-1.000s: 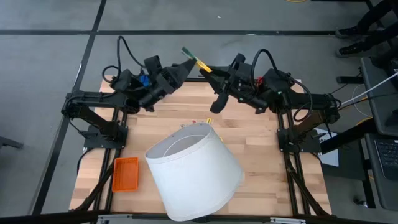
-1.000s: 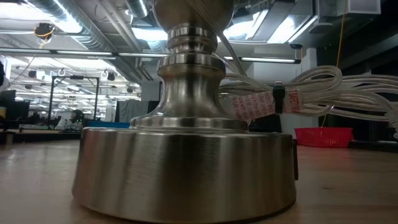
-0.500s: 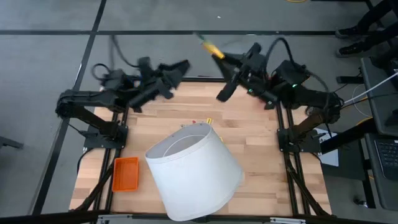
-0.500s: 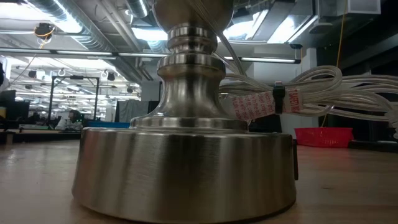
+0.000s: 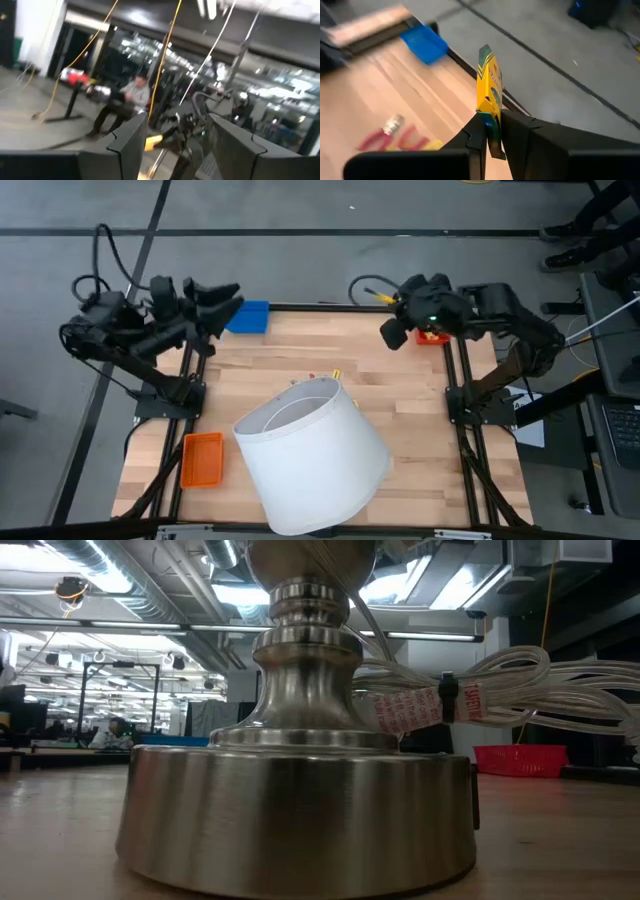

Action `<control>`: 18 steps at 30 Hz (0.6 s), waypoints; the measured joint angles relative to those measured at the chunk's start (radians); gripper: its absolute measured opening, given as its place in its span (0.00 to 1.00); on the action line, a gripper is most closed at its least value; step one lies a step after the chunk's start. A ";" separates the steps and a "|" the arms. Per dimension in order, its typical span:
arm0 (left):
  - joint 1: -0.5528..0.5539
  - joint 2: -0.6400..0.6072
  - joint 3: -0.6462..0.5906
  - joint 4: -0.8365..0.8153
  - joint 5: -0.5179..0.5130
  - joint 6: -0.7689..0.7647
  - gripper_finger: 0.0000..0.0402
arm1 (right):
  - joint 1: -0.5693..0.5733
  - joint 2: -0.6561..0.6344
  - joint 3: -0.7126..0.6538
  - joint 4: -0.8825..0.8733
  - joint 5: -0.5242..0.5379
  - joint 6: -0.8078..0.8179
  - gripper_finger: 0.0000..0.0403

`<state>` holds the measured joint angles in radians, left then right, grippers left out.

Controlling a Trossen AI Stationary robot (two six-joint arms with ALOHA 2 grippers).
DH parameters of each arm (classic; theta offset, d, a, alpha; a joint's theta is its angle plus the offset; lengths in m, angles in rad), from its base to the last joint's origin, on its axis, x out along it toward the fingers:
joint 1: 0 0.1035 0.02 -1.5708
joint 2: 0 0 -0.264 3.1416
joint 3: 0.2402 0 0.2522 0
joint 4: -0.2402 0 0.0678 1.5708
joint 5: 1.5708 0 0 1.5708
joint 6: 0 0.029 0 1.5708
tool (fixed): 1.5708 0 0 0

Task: Pick & Place School Supplies
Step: Put the yellow crayon box into the red basket

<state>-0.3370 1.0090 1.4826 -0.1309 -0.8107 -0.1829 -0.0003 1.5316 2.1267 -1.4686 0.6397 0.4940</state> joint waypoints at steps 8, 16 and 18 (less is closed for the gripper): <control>-0.084 -0.003 -0.091 -0.029 -0.121 -0.080 0.50 | -0.226 -0.130 -0.326 -0.012 -0.148 0.035 0.10; -0.149 -0.002 -0.108 -0.023 -0.241 -0.082 0.50 | -0.551 -0.355 -0.772 0.178 -0.353 0.052 0.10; -0.156 -0.002 -0.108 -0.023 -0.270 -0.078 0.50 | -0.623 -0.385 -0.862 0.222 -0.390 0.065 0.10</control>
<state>-0.4926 1.0073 1.3750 -0.1535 -1.0803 -0.2604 -0.6236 1.1469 1.2652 -1.2464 0.2495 0.5586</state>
